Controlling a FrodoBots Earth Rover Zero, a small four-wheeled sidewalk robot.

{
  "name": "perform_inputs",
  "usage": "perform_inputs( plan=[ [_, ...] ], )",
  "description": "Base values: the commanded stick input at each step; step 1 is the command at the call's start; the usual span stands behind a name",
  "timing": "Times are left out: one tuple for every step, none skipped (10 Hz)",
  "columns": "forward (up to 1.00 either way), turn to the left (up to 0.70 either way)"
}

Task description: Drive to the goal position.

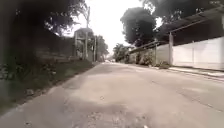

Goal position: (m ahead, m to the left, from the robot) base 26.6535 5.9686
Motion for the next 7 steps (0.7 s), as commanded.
perform_inputs(
  plan=[
    [0.7, 0.08],
    [0.7, 0.09],
    [0.7, 0.07],
    [0.7, 0.06],
    [0.7, 0.08],
    [0.7, 0.08],
    [0.7, 0.11]
  ],
)
